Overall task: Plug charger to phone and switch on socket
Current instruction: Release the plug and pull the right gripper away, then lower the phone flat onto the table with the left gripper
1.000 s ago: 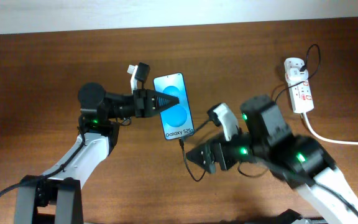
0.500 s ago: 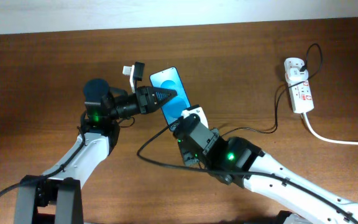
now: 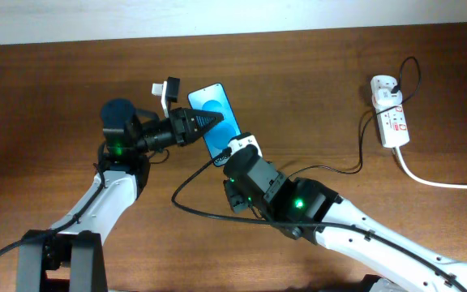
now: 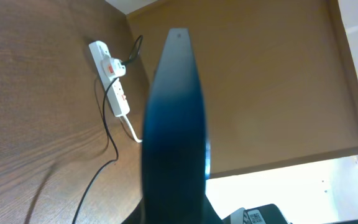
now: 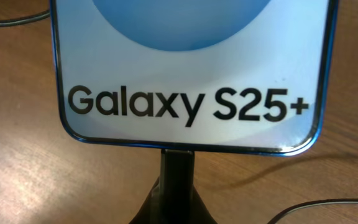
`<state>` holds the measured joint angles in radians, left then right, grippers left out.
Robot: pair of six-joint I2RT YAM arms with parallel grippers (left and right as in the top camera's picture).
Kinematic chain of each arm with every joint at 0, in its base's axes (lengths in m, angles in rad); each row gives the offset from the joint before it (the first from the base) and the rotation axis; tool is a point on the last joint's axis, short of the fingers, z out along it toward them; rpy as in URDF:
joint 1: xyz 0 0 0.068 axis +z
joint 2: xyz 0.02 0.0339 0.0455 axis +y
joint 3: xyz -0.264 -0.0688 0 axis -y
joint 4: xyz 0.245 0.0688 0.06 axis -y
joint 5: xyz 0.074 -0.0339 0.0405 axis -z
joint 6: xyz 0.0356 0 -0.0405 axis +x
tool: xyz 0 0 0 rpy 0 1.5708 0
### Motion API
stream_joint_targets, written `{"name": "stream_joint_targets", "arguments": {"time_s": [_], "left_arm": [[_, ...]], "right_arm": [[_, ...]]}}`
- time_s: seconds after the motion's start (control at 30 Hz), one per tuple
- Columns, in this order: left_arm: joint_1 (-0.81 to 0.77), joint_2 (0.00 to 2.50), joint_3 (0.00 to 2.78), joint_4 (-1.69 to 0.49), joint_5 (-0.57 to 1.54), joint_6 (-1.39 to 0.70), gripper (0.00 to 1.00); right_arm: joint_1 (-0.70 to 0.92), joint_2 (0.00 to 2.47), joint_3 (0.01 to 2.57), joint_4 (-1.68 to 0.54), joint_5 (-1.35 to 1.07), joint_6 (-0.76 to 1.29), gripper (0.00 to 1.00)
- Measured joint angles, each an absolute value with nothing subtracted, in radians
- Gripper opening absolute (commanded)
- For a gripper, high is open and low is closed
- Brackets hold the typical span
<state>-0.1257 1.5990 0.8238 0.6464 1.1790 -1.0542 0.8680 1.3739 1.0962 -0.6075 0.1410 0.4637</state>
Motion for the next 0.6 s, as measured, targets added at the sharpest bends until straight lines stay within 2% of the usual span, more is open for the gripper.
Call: {"name": "stream_joint_targets", "arguments": {"time_s": [0.03, 0.07, 0.1, 0.2, 0.23, 0.4, 0.47, 0.6], "left_arm": [[-0.128, 1.599, 0.824, 0.645, 1.18, -1.054, 0.0], [-0.13, 1.599, 0.825, 0.646, 1.183, -1.055, 0.0], [-0.135, 1.599, 0.825, 0.646, 1.181, -1.054, 0.0], [-0.174, 1.599, 0.817, 0.633, 1.174, -1.046, 0.0], [-0.184, 1.599, 0.815, 0.63, 1.169, -1.044, 0.0], [-0.216, 1.599, 0.811, 0.627, 1.151, -1.06, 0.0], [-0.262, 1.599, 0.822, 0.609, 1.147, -1.063, 0.0], [-0.329, 1.597, 0.948, 0.307, 1.133, -0.955, 0.0]], "right_arm": [[0.863, 1.376, 1.111, -0.628, 0.121, 0.451, 0.28], [0.861, 1.376, 1.127, -0.655, 0.105, 0.443, 0.38], [0.861, 1.376, 1.153, -0.695, 0.089, 0.443, 0.57], [0.852, 1.369, 1.224, -0.779, 0.056, 0.434, 0.93], [0.852, 1.354, 1.238, -0.812, 0.04, 0.436, 1.0], [0.85, 1.217, 1.35, -0.975, 0.019, 0.432, 0.98], [0.85, 1.055, 1.378, -1.014, 0.032, 0.431, 0.98], [0.85, 0.827, 1.39, -1.098, 0.109, 0.43, 0.98]]}}
